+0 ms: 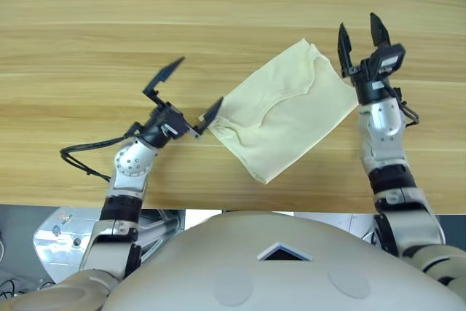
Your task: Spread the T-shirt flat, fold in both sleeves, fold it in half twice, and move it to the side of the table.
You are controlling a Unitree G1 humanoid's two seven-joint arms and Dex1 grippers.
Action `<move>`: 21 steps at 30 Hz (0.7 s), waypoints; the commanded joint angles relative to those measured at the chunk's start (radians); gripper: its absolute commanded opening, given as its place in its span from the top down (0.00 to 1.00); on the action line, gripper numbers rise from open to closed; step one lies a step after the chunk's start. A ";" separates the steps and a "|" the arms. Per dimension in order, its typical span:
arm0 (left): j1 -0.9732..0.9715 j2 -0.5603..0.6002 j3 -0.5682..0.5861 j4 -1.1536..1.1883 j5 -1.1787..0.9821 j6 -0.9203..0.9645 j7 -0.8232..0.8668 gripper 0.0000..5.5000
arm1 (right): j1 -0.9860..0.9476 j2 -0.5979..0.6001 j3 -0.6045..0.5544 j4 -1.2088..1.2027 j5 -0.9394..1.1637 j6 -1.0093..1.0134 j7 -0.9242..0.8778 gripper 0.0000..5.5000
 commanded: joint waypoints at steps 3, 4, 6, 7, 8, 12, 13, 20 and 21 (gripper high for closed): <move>0.105 0.140 -0.081 -0.098 0.099 0.010 -0.079 0.02 | -0.179 0.086 -0.050 0.293 -0.101 0.056 -0.067 0.49; 0.102 0.151 -0.088 -0.104 0.113 0.012 -0.079 0.02 | -0.195 0.093 -0.053 0.319 -0.117 0.055 -0.069 0.49; 0.080 0.154 -0.107 -0.114 0.128 0.028 -0.082 0.02 | -0.217 0.103 -0.058 0.352 -0.144 0.046 -0.066 0.49; 0.059 0.147 -0.113 -0.110 0.161 0.041 -0.073 0.02 | -0.224 0.107 -0.061 0.365 -0.155 0.041 -0.064 0.49; 0.039 0.139 -0.114 -0.105 0.195 0.061 -0.059 0.02 | -0.229 0.109 -0.065 0.374 -0.163 0.036 -0.063 0.49; -0.055 0.112 -0.109 -0.089 0.361 0.142 0.028 0.02 | -0.246 0.117 -0.074 0.404 -0.198 0.024 -0.065 0.49; -0.069 0.107 -0.114 -0.094 0.379 0.156 0.041 0.02 | -0.250 0.120 -0.076 0.411 -0.207 0.022 -0.066 0.49; -0.117 0.104 -0.166 -0.126 0.430 0.204 0.068 0.02 | -0.266 0.134 -0.087 0.442 -0.252 0.012 -0.067 0.49; -0.123 0.107 -0.174 -0.124 0.438 0.209 0.067 0.02 | -0.268 0.136 -0.087 0.446 -0.257 0.011 -0.067 0.49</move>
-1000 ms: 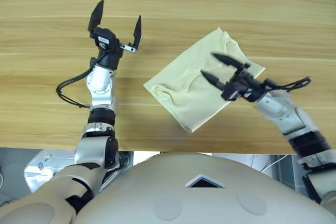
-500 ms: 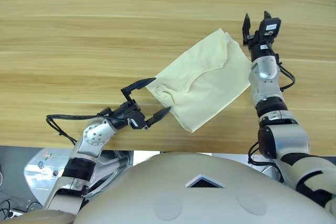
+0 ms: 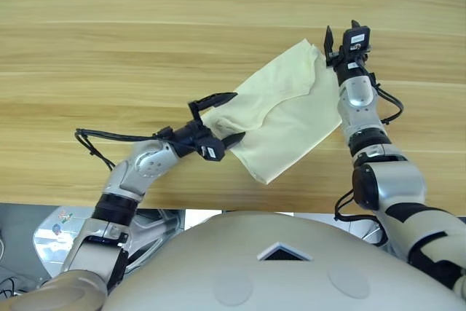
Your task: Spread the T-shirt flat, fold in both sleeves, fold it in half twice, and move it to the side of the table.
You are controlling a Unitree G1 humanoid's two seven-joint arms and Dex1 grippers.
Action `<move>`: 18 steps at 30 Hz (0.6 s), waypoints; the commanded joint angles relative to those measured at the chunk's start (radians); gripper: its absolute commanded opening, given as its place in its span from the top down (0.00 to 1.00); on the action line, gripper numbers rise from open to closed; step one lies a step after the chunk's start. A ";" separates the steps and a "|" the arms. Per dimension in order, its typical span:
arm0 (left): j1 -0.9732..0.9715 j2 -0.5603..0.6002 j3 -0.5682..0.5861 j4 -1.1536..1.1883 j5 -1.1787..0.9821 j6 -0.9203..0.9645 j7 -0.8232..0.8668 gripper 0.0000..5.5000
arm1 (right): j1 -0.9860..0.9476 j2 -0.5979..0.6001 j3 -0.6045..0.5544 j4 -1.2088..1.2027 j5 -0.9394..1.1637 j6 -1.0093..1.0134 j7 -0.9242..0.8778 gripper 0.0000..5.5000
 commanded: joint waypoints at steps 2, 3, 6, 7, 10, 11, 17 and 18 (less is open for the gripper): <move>-0.048 0.019 -0.044 -0.008 0.052 0.023 -0.002 0.02 | -0.033 0.019 -0.007 0.021 -0.031 -0.011 -0.009 0.49; -0.047 0.026 -0.053 -0.011 0.053 0.018 -0.007 0.02 | -0.034 0.022 -0.008 0.023 -0.035 -0.012 -0.009 0.49; -0.048 0.042 -0.060 -0.022 0.055 0.025 0.000 0.02 | -0.038 0.030 -0.009 0.028 -0.043 -0.015 -0.009 0.49; -0.052 0.042 -0.060 -0.021 0.058 0.032 0.006 0.02 | -0.039 0.032 -0.009 0.029 -0.045 -0.016 -0.008 0.49; -0.075 0.034 -0.054 0.000 0.071 0.065 0.028 0.02 | -0.041 0.039 -0.011 0.030 -0.049 -0.021 -0.005 0.49; -0.088 0.030 -0.047 0.013 0.075 0.080 0.039 0.02 | -0.041 0.040 -0.012 0.030 -0.049 -0.021 -0.005 0.49; -0.147 -0.026 0.037 0.077 -0.004 0.218 0.133 0.02 | -0.043 0.044 -0.017 0.032 -0.050 -0.028 -0.002 0.49; -0.152 -0.040 0.048 0.086 -0.023 0.243 0.147 0.02 | -0.043 0.043 -0.020 0.033 -0.050 -0.028 -0.001 0.49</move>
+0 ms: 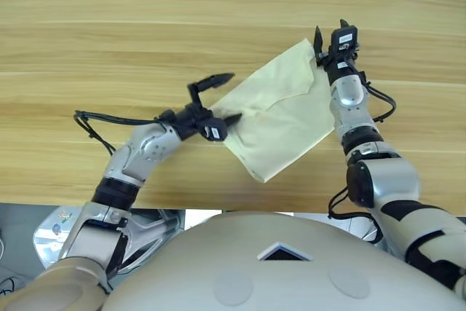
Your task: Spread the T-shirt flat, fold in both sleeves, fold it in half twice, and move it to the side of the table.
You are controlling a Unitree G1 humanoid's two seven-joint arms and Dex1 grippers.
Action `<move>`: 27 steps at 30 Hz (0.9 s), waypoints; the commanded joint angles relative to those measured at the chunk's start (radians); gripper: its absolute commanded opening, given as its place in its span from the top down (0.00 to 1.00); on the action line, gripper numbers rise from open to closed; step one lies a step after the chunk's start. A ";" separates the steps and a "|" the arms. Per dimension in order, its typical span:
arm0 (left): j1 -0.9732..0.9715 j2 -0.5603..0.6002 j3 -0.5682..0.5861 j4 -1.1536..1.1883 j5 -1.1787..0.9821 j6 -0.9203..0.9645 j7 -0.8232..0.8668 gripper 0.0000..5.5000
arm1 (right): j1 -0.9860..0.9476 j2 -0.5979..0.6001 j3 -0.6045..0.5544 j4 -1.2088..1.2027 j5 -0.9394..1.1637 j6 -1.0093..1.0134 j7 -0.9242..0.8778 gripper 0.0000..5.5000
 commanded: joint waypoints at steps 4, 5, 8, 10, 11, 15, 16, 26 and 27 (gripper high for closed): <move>-0.035 -0.075 0.097 0.077 -0.118 0.145 0.089 0.02 | -0.022 -0.002 -0.030 0.010 0.007 -0.013 0.006 0.49; -0.030 -0.075 0.101 0.081 -0.124 0.153 0.093 0.02 | -0.022 -0.004 -0.033 0.012 0.007 -0.014 0.006 0.49; 0.008 -0.071 0.105 0.093 -0.141 0.163 0.100 0.02 | -0.024 -0.008 -0.044 0.015 0.005 -0.016 0.005 0.49; 0.026 -0.067 0.107 0.108 -0.143 0.166 0.110 0.02 | -0.027 -0.011 -0.049 0.016 0.004 -0.018 0.002 0.49; 0.041 -0.063 0.113 0.115 -0.144 0.165 0.120 0.02 | -0.027 -0.018 -0.051 0.011 0.000 -0.022 -0.007 0.49; 0.096 -0.063 0.149 0.068 -0.196 0.146 0.136 0.02 | 0.013 -0.072 -0.060 -0.101 -0.004 -0.068 0.007 0.49; 0.107 -0.073 0.158 0.040 -0.225 0.129 0.138 0.02 | 0.046 -0.105 -0.061 -0.165 -0.018 -0.083 0.006 0.49; 0.087 -0.150 0.211 0.059 -0.369 0.044 0.173 0.02 | 0.534 -0.529 0.051 -0.806 -0.314 -0.050 0.276 0.49; 0.077 -0.152 0.223 0.074 -0.376 0.034 0.182 0.02 | 0.550 -0.535 0.072 -0.809 -0.336 -0.040 0.292 0.49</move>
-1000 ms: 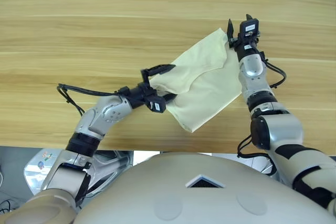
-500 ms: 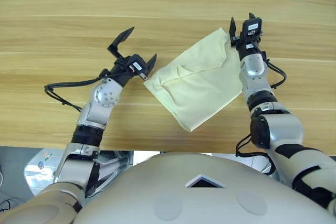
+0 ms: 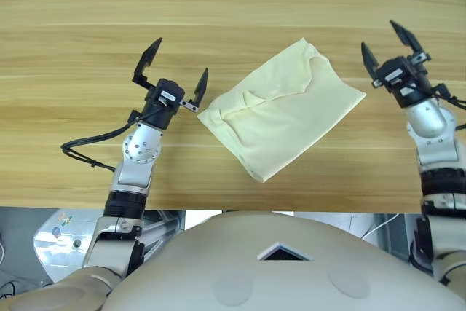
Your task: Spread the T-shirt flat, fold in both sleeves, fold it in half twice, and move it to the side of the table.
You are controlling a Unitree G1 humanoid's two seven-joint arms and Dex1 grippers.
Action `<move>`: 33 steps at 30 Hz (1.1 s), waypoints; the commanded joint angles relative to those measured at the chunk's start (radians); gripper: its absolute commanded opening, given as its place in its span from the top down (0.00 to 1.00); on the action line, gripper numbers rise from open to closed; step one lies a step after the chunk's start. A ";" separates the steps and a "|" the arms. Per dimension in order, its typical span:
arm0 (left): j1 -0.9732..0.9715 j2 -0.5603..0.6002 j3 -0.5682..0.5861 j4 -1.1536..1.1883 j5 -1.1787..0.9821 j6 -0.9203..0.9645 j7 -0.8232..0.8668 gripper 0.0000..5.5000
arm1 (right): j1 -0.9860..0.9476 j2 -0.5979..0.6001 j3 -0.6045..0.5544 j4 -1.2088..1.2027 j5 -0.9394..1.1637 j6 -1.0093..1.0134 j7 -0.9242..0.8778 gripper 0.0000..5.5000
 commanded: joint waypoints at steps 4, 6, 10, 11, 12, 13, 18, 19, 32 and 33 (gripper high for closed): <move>-0.065 -0.007 0.097 0.110 -0.094 -0.048 0.035 0.02 | 0.058 -0.029 0.109 -0.036 -0.127 0.064 0.072 0.49; -0.075 -0.012 0.114 0.134 -0.109 -0.051 0.039 0.02 | 0.019 -0.023 0.124 -0.018 -0.149 0.070 0.063 0.49; -0.092 -0.034 0.114 0.161 -0.102 -0.062 0.054 0.02 | -0.092 0.006 0.183 0.090 -0.214 0.068 0.031 0.49; -0.093 -0.037 0.111 0.161 -0.099 -0.065 0.053 0.02 | -0.114 0.012 0.192 0.116 -0.220 0.065 0.022 0.49; -0.091 -0.041 0.110 0.160 -0.098 -0.068 0.053 0.02 | -0.138 0.020 0.202 0.144 -0.229 0.062 0.008 0.49; -0.090 -0.045 0.109 0.159 -0.097 -0.069 0.052 0.02 | -0.155 0.028 0.211 0.167 -0.234 0.057 -0.003 0.49; -0.092 -0.064 0.093 0.158 -0.086 -0.071 0.047 0.02 | -0.230 0.075 0.273 0.264 -0.269 0.033 -0.041 0.49; -0.092 -0.067 0.088 0.157 -0.084 -0.071 0.045 0.02 | -0.245 0.085 0.283 0.282 -0.274 0.030 -0.047 0.49; -0.091 -0.093 0.027 0.191 -0.052 -0.090 0.026 0.02 | -0.406 0.170 0.401 0.347 -0.317 -0.021 -0.069 0.49; -0.092 -0.094 0.020 0.194 -0.050 -0.091 0.025 0.02 | -0.424 0.177 0.410 0.356 -0.322 -0.022 -0.072 0.49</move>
